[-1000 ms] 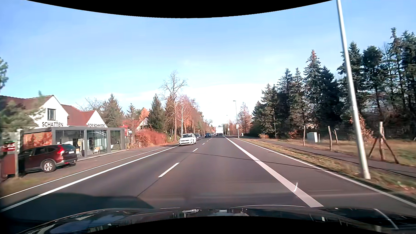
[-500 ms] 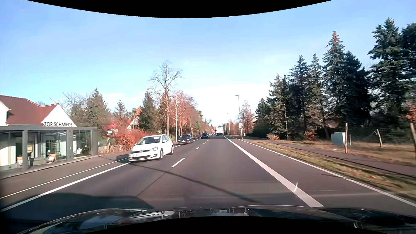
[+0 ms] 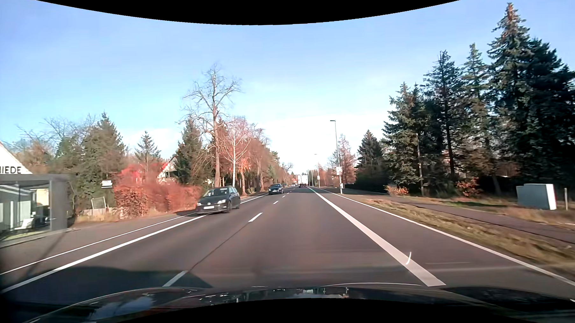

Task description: Follow the waypoints while adhering to traffic rules and regulations

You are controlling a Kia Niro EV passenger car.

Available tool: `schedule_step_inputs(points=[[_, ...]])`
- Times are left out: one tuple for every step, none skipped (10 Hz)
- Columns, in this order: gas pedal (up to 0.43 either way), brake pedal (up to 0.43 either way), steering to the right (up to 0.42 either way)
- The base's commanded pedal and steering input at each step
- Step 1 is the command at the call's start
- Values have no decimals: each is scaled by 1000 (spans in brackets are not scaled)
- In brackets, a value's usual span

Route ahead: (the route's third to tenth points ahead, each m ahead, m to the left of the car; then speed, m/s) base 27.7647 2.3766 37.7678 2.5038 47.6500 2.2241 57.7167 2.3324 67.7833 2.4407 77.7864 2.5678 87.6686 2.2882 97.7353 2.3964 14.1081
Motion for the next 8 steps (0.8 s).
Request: schedule_step_inputs(points=[[118,0,-2],[118,0,-2],[118,0,-2],[118,0,-3],[118,0,-5],[118,0,-5],[118,0,-6],[118,0,-6]])
